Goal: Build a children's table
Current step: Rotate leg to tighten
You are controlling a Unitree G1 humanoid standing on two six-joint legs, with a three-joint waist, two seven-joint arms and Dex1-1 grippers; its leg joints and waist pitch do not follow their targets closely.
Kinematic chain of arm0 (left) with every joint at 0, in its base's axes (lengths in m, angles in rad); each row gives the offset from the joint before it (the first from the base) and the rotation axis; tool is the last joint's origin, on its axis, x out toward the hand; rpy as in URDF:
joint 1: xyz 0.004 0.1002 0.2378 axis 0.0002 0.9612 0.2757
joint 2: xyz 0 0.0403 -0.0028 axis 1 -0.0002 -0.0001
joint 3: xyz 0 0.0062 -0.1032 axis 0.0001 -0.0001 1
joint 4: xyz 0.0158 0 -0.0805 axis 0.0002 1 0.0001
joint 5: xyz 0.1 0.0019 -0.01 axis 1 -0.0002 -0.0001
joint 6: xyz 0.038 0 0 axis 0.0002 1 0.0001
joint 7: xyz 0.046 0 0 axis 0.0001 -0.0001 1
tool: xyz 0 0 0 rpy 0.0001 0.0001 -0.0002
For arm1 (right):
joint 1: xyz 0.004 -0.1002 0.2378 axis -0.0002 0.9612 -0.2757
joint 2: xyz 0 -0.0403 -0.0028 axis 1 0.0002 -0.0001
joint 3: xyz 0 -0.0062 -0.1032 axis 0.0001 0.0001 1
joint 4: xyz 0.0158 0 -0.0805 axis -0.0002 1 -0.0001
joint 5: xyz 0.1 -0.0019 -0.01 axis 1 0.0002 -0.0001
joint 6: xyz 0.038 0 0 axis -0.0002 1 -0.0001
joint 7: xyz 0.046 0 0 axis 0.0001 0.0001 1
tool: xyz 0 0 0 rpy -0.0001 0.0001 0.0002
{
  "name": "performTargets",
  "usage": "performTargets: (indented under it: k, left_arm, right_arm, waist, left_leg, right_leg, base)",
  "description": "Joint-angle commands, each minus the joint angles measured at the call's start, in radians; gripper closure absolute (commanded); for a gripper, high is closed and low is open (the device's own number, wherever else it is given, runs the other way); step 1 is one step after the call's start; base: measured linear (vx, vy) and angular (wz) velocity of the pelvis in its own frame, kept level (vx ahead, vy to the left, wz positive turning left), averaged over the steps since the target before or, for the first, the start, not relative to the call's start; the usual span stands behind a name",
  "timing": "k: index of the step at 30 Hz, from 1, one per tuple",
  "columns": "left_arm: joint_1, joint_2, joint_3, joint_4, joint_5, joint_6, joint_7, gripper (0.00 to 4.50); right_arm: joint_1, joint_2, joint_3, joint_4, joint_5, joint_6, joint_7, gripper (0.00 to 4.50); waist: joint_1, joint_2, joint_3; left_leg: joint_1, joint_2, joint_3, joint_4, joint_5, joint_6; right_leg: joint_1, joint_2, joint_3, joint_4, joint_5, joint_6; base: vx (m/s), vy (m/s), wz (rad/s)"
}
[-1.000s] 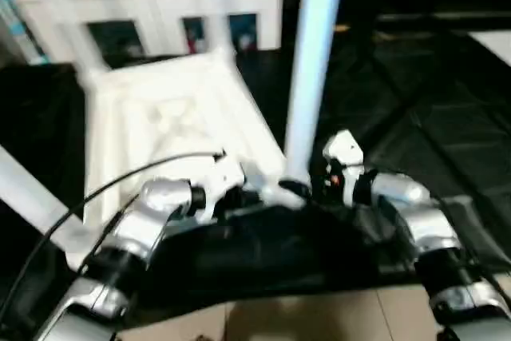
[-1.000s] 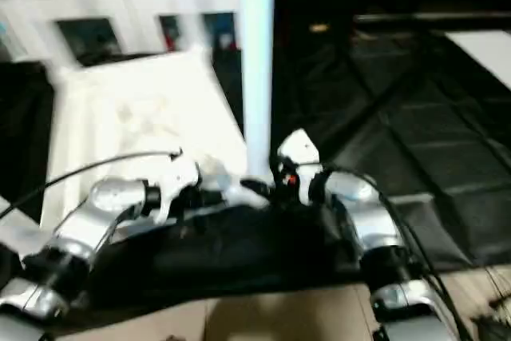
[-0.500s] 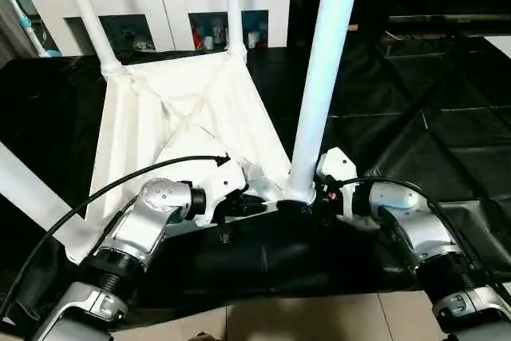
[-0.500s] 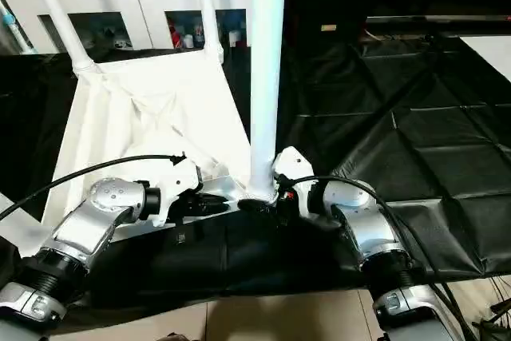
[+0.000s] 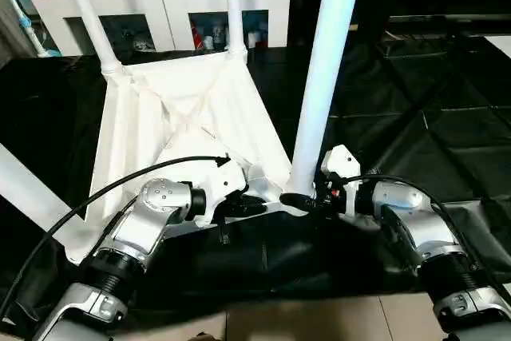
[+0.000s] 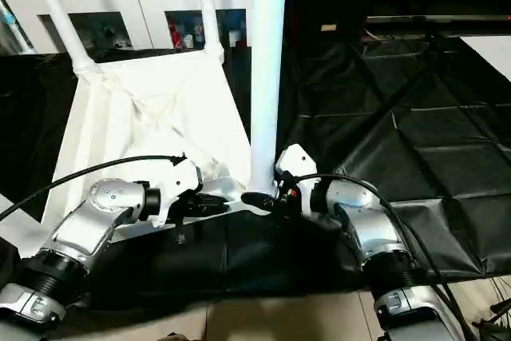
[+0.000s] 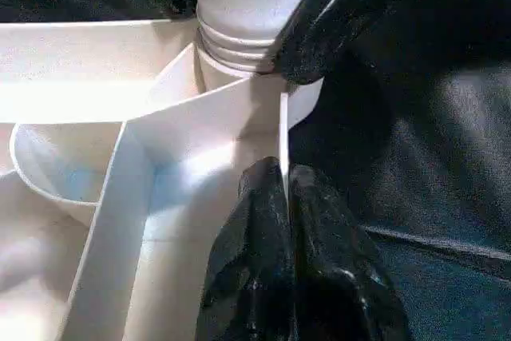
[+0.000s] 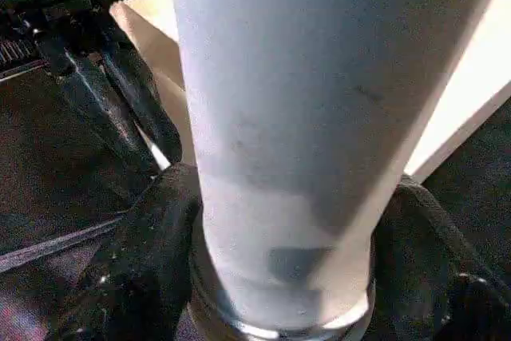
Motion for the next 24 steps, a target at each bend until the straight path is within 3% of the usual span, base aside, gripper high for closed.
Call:
performTargets:
  k: [1,6,10,11,14,16,19,24]
  left_arm:
    - [0.017,0.005,-0.022,-0.010,0.002,0.014,-0.009,4.50]
    - [0.004,-0.006,-0.026,0.025,0.027,0.024,0.026,4.50]
    - [-0.031,-0.042,-0.013,0.094,0.051,0.038,0.113,4.50]
    - [-0.070,-0.085,0.005,0.160,0.061,0.057,0.196,4.50]
    - [-0.115,-0.134,0.028,0.231,0.064,0.078,0.287,4.50]
    - [-0.165,-0.184,0.048,0.307,0.069,0.089,0.391,4.50]
    - [-0.212,-0.230,0.068,0.376,0.072,0.096,0.492,4.50]
    - [-0.270,-0.271,0.087,0.474,0.081,0.080,0.569,4.50]
  right_arm:
    - [0.010,0.009,0.010,0.007,0.004,-0.003,0.015,1.82]
    - [-0.016,0.036,-0.001,0.053,-0.027,0.030,-0.089,1.83]
    - [-0.041,0.078,-0.024,0.093,-0.043,0.070,-0.209,1.83]
    - [-0.056,0.117,-0.042,0.117,-0.048,0.111,-0.301,1.83]
    - [-0.071,0.165,-0.061,0.132,-0.046,0.157,-0.394,1.83]
    - [-0.095,0.223,-0.094,0.160,-0.037,0.191,-0.513,1.83]
    - [-0.129,0.280,-0.137,0.212,-0.023,0.212,-0.653,1.84]
    - [-0.162,0.340,-0.147,0.280,-0.065,0.171,-0.787,1.84]
  waist:
    - [-0.001,-0.008,-0.067]
    - [-0.002,-0.007,-0.065]
    - [-0.016,-0.008,-0.054]
    - [-0.020,-0.009,-0.054]
    - [-0.026,-0.006,-0.053]
    - [-0.028,-0.005,-0.053]
    - [-0.028,-0.002,-0.056]
    - [-0.028,-0.003,-0.060]
  left_leg:
    - [0.011,0.043,-0.019,-0.067,-0.183,0.082]
    - [0.012,0.043,-0.019,-0.069,-0.196,0.076]
    - [0.019,0.038,-0.023,-0.080,-0.303,0.021]
    - [0.022,0.037,-0.024,-0.081,-0.318,0.009]
    - [0.024,0.034,-0.027,-0.082,-0.332,-0.005]
    - [0.026,0.032,-0.025,-0.081,-0.333,-0.007]
    - [0.024,0.032,-0.029,-0.083,-0.329,-0.012]
    - [0.020,0.029,-0.027,-0.082,-0.305,-0.003]
  right_leg:
    - [0.049,-0.046,0.030,-0.058,-0.100,-0.268]
    - [0.047,-0.047,0.030,-0.061,-0.125,-0.265]
    - [0.043,-0.049,0.031,-0.080,-0.306,-0.223]
    - [0.042,-0.048,0.033,-0.084,-0.340,-0.209]
    - [0.037,-0.049,0.033,-0.090,-0.384,-0.189]
    - [0.032,-0.046,0.035,-0.094,-0.377,-0.185]
    - [0.036,-0.048,0.034,-0.092,-0.355,-0.186]
    - [0.038,-0.048,0.033,-0.088,-0.280,-0.200]
  base:
    - [0.000,0.000,0.00]
    - [0.000,0.000,0.00]
    - [0.000,0.000,0.00]
    - [0.000,0.000,0.00]
    - [0.000,0.000,0.00]
    - [0.000,0.000,0.00]
    - [0.000,0.000,0.00]
    - [0.000,0.000,0.00]
